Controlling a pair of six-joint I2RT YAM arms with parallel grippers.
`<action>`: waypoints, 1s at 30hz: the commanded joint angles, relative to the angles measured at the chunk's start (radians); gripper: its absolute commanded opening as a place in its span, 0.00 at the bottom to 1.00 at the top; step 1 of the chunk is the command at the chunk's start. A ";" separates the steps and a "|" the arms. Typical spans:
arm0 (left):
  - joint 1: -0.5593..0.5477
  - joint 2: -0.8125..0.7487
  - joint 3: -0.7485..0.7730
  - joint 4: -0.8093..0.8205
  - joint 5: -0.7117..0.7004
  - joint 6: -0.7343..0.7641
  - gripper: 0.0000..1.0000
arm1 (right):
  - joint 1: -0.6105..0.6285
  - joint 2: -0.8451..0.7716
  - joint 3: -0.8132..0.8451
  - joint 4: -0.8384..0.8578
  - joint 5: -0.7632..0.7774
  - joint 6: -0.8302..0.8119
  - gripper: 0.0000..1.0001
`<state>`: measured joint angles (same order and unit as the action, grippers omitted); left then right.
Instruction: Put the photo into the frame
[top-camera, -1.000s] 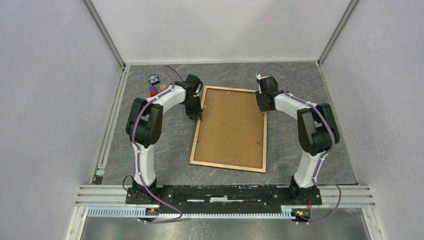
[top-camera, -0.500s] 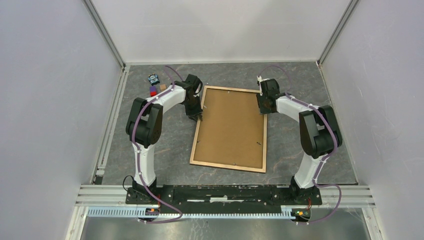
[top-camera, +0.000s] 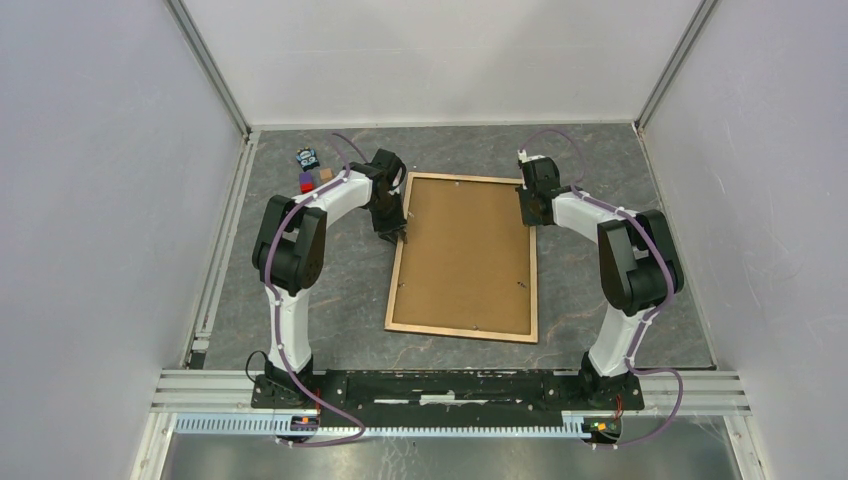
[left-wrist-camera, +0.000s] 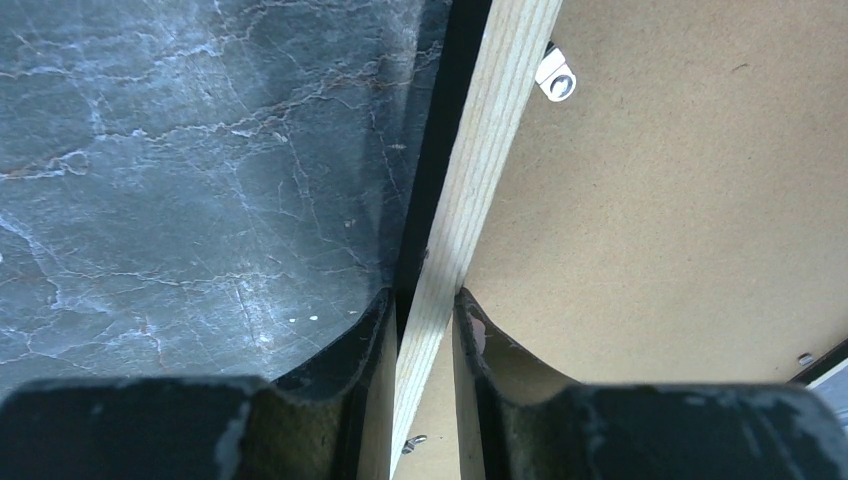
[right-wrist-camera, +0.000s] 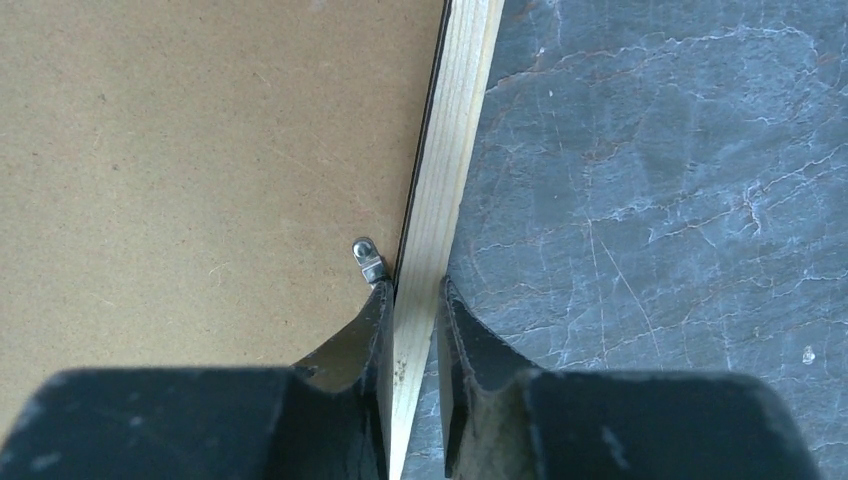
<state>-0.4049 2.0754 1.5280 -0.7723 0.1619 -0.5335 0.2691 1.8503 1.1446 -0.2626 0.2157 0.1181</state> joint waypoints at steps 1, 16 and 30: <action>-0.009 0.032 0.019 0.039 0.030 -0.053 0.27 | 0.005 0.042 -0.065 -0.076 -0.086 -0.009 0.27; -0.010 0.030 0.020 0.038 0.033 -0.051 0.27 | -0.002 0.037 -0.006 -0.069 -0.126 0.005 0.44; -0.010 0.033 0.021 0.038 0.036 -0.051 0.27 | -0.011 0.067 -0.009 -0.006 -0.108 0.035 0.44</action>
<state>-0.4053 2.0754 1.5284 -0.7723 0.1627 -0.5335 0.2596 1.8412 1.1484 -0.2996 0.1390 0.1310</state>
